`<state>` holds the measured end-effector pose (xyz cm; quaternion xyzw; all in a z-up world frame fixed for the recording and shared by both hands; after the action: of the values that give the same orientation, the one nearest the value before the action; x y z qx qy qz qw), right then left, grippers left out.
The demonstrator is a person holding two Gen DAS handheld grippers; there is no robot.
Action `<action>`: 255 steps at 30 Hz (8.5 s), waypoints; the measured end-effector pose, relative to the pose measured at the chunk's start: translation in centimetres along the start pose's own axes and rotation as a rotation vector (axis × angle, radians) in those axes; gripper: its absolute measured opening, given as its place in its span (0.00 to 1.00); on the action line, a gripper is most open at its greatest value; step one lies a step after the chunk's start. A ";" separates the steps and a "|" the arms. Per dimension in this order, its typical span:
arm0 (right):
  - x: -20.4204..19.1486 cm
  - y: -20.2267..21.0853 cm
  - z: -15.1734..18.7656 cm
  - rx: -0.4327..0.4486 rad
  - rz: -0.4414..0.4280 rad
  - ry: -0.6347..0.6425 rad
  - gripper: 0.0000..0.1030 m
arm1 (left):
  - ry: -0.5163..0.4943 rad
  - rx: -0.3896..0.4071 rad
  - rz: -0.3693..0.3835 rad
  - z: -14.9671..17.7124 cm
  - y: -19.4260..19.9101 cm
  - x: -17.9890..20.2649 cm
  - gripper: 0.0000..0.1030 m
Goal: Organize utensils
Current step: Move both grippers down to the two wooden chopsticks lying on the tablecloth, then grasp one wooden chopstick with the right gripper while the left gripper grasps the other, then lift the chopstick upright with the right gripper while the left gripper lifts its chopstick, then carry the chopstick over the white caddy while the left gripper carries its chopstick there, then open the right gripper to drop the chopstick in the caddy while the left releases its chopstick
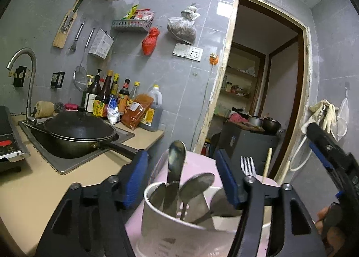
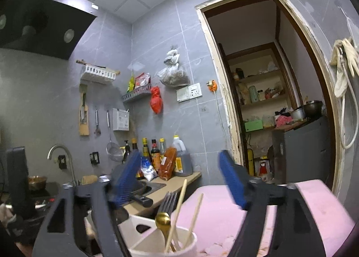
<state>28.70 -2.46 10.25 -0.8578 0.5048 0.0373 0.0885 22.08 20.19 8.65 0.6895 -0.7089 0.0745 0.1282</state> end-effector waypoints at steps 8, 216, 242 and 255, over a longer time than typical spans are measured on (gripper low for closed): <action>2.4 3.6 -0.7 -0.029 0.039 0.042 1.00 | -0.075 0.005 -0.006 0.0 2.0 2.7 0.81; -1.4 -4.2 2.0 0.058 -0.032 -0.068 0.03 | 0.155 0.279 -0.004 -2.7 -0.9 -3.5 0.02; -2.1 -3.2 2.6 0.070 -0.041 -0.017 0.24 | 0.081 0.202 0.056 -1.0 -0.2 -1.5 0.31; -1.6 -2.6 1.4 0.038 0.012 -0.001 0.49 | 0.032 0.002 -0.050 -1.4 -0.8 -0.3 0.37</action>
<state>30.24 0.39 9.38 -0.8530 0.5104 0.0287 0.1049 22.94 20.82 9.85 0.7060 -0.6891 0.0831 0.1406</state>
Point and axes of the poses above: each gripper's, at about its wrist camera, not at the fingertips, and y roughly against the way its jaws point, x to its right, z to its underside, the point moved 2 cm from there along -y, roughly the way its jaws point, and after that the axes turned 11 degrees about z, right-handed, at the moved point
